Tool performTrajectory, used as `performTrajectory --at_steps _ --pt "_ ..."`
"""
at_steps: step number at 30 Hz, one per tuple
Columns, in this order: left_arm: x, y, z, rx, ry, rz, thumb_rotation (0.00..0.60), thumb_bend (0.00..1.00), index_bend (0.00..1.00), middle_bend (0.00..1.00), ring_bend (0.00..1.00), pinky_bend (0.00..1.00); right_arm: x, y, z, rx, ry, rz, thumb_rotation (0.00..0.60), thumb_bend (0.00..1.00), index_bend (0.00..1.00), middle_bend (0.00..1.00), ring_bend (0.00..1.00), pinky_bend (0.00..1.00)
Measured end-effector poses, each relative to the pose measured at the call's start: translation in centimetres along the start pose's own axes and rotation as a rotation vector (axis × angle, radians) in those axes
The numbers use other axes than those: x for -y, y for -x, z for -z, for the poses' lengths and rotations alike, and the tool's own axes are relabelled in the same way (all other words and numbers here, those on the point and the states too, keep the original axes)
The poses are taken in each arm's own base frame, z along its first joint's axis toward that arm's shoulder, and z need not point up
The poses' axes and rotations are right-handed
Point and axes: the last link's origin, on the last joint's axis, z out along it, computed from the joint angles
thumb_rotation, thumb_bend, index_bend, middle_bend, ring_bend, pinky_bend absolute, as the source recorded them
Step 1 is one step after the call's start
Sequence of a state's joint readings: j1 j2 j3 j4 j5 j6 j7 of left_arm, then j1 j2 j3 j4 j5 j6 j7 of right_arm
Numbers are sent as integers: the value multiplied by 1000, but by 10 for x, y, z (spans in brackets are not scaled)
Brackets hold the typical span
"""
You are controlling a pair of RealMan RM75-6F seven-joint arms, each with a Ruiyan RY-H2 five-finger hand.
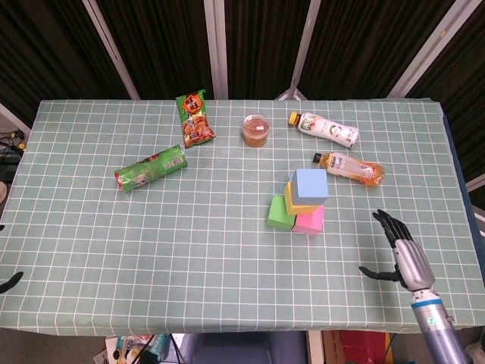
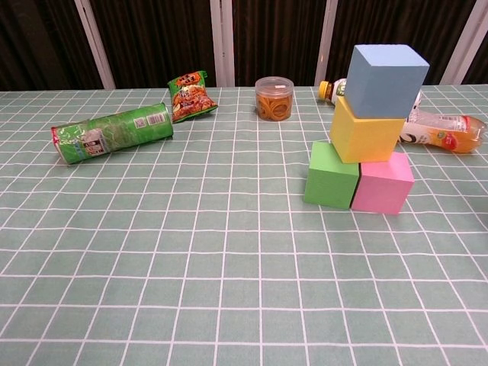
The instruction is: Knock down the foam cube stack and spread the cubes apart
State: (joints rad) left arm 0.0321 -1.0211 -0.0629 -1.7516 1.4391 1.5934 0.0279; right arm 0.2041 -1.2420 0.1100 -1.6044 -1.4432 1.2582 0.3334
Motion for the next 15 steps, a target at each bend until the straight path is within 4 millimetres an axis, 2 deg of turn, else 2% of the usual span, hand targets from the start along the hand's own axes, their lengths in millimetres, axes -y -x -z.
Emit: performTrajectory --at_steps 6,15 --pt "0 -1 -1 -3 -2 -2 600 152 206 0 0 0 14 19 -39 27 62 -75 600 118 14 5 56 0" --pt "2 -3 0 -10 -10 6 600 152 206 0 0 0 34 50 -66 103 74 -52 600 119 14 5 56 0"
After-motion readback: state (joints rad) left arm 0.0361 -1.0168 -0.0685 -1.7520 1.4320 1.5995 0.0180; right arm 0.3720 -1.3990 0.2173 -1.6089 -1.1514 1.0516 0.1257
